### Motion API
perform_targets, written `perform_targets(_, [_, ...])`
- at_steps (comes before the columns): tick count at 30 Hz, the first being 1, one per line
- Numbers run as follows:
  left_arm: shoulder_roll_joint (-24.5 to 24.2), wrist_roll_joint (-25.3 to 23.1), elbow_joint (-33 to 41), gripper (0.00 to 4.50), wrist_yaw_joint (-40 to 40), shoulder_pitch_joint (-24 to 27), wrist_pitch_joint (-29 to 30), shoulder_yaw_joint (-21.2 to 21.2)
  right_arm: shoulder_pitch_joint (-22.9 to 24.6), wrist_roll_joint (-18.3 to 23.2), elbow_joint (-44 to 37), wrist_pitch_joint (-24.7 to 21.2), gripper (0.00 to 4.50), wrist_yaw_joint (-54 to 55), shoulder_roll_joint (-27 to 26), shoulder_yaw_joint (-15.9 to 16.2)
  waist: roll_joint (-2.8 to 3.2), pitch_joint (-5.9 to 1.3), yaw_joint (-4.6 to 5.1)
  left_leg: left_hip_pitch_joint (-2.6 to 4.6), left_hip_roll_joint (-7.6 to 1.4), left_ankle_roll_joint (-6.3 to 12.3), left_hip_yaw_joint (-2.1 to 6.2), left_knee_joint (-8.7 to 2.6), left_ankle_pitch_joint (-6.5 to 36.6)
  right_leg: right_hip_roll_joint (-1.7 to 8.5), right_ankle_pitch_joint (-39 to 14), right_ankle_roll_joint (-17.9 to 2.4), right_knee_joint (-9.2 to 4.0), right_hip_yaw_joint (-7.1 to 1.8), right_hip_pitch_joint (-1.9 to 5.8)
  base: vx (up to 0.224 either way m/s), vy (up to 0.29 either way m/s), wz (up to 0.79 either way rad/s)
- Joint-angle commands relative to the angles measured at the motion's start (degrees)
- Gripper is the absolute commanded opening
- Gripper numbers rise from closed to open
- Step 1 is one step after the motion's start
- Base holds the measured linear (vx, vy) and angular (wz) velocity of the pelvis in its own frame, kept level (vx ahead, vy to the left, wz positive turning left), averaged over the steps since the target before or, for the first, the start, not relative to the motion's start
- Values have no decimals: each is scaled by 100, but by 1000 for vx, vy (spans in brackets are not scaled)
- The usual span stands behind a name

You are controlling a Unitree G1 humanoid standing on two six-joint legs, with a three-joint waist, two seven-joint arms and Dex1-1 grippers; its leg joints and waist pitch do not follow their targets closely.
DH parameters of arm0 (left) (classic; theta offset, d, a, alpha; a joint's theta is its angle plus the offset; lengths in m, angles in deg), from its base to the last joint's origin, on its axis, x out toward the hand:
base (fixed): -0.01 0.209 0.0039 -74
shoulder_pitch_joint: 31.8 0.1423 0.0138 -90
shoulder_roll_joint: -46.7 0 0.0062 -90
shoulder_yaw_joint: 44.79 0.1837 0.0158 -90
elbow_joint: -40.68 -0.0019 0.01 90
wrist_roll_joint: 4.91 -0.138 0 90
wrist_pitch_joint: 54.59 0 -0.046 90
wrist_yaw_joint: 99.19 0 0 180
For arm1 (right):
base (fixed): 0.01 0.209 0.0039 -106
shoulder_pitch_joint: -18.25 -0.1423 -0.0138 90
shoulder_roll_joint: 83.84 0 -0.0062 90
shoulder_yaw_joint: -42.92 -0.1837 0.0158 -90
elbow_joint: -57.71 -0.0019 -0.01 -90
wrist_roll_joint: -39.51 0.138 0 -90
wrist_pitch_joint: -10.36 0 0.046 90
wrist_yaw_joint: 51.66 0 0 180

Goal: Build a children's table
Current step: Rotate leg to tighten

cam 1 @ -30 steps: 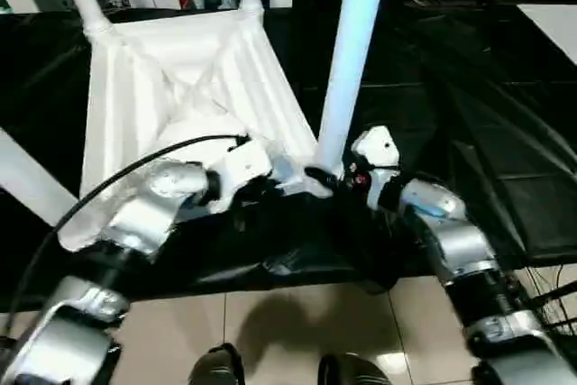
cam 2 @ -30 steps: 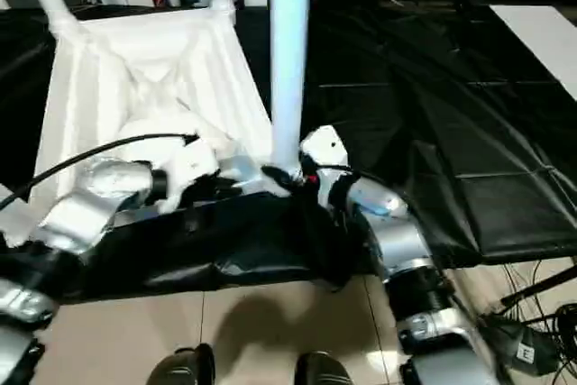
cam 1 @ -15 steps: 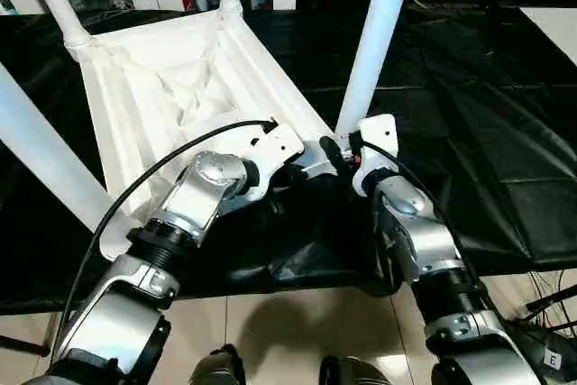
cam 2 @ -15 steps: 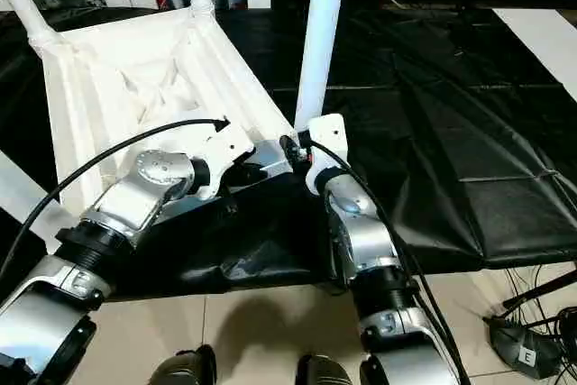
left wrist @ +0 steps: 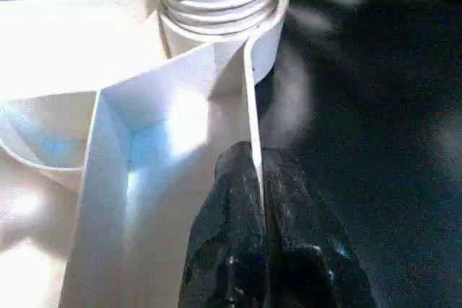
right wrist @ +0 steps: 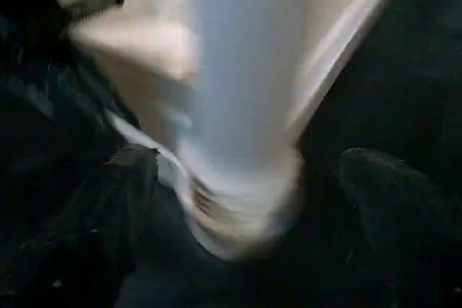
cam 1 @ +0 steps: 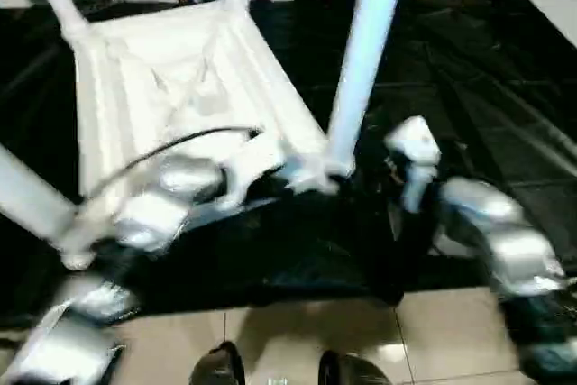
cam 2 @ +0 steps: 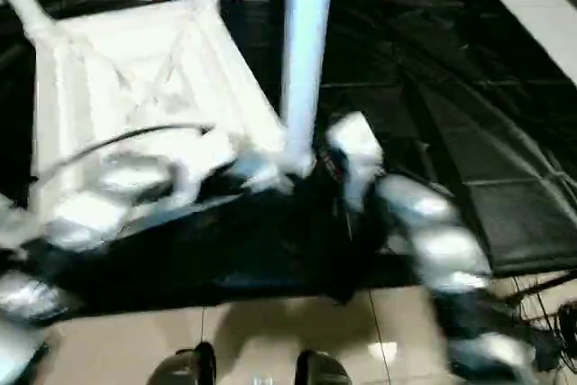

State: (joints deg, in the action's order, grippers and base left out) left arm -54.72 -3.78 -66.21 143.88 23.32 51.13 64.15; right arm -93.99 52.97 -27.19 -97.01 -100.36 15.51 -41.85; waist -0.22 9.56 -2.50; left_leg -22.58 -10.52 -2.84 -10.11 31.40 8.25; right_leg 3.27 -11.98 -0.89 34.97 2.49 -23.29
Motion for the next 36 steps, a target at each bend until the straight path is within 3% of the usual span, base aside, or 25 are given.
perform_targets(1, [-78, 84, 271, 0, 769, 250, -107, 498, 45, 185, -252, 6, 436, -473, 99, 96, -38, -480, 12, 77, -233, 885, 51, -196, 213, 437, 1107, -1618, -245, -287, 359, 0, 0, 0])
perform_targets(2, [-185, 141, 430, 0, 893, 311, -95, 485, 101, 283, -348, 3, 436, -774, 258, 141, -20, -480, 4, 114, -254, 927, 36, -193, 183, 426, 1066, -1668, -248, -287, 323, 0, 0, 0])
perform_targets(5, [-232, 161, 494, 0, 912, 317, -78, 438, 116, 341, -377, -8, 436, -987, 349, 210, 5, -483, -44, 136, -298, 968, 40, -181, 149, 427, 937, -1746, -228, -276, 301, 0, 0, 0])
perform_targets(7, [-316, 189, 594, 0, 964, 334, -64, 410, 108, 408, -389, -85, 436, -1220, 463, 342, 2, -463, -57, 130, -313, 884, 45, -193, 292, 449, 594, -1789, -247, -269, 292, 0, 0, 0])
perform_targets(13, [-399, 163, 608, 0, 984, 344, -101, 351, 20, 223, -180, 117, 436, -1558, 414, 648, -17, -461, -44, 128, -294, 574, 27, -207, 723, 481, -231, -1614, -321, -293, 285, 0, 0, 0])
perform_targets(15, [-381, 151, 576, 0, 987, 342, -112, 331, -14, 120, -86, 218, 436, -1587, 406, 730, -16, -482, -43, 132, -292, 571, 21, -194, 609, 469, -84, -1608, -295, -296, 284, 0, 0, 0])
perform_targets(20, [-359, 134, 544, 0, 953, 345, -111, 333, -141, -87, 189, 408, 412, -1565, 404, 845, -31, -514, -46, 117, -271, 784, 4, -144, 229, 450, 590, -1706, -218, -294, 299, 0, 0, 0])
perform_targets(22, [-348, 136, 536, 0, 911, 346, -107, 331, -204, -90, 283, 410, 389, -1509, 358, 843, -55, -507, -52, 110, -271, 820, -1, -139, 219, 451, 613, -1711, -216, -294, 303, 0, 0, 0])
perform_targets(36, [-343, 164, 485, 0, 930, 354, -91, 302, -238, -75, 489, 506, 268, -1626, 276, 857, -54, -497, -48, 113, -269, 861, -9, -127, 205, 438, 524, -1691, -206, -290, 299, 0, 0, 0])
